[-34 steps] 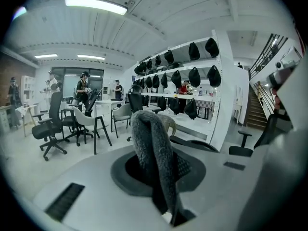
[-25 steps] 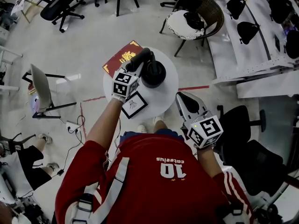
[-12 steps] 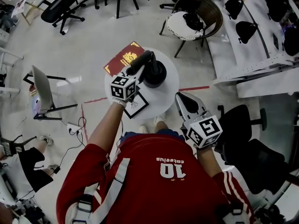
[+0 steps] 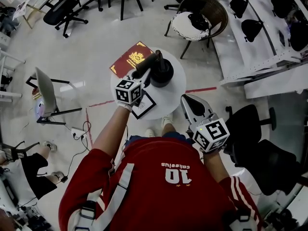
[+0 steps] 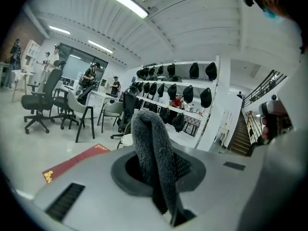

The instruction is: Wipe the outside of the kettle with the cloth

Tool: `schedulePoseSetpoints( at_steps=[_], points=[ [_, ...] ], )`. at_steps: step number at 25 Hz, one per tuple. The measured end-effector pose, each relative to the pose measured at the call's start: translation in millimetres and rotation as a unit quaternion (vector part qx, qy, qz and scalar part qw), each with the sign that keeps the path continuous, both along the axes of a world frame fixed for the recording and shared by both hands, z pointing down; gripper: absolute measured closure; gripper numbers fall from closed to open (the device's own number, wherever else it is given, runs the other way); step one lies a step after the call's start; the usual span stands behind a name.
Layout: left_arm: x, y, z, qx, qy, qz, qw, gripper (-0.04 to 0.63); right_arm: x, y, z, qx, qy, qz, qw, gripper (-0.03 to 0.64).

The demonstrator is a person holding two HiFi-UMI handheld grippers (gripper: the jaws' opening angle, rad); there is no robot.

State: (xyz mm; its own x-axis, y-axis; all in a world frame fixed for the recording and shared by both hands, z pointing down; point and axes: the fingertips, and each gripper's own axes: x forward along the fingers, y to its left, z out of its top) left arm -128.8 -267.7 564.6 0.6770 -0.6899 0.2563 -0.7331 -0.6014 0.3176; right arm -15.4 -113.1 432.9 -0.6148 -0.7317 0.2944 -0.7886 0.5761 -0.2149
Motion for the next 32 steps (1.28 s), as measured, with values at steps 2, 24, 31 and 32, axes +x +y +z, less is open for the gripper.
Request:
schedulePoseSetpoints(
  at_steps=[2, 24, 31, 32],
  points=[
    [-0.5, 6.4, -0.8, 0.0, 0.001, 0.005, 1.0, 0.548, -0.3, 10.3, 0.2, -0.001, -0.001, 0.009, 1.0, 0.6],
    [16.0, 51.5, -1.6, -0.01, 0.013, 0.005, 0.9998, 0.548, 36.4, 31.3, -9.2, 0.004, -0.011, 0.005, 1.0, 0.6],
    [34.7, 60.8, 1.3, -0.011, -0.007, 0.008, 0.9999, 0.548, 49.1, 22.7, -14.5, 0.012, -0.016, -0.019, 1.0, 0.6],
    [38.3, 60.9, 1.7, -0.012, -0.01, 0.009, 0.9998, 0.548, 50.8, 21.7, -15.1, 0.012, -0.017, -0.021, 1.0, 0.6]
  ],
)
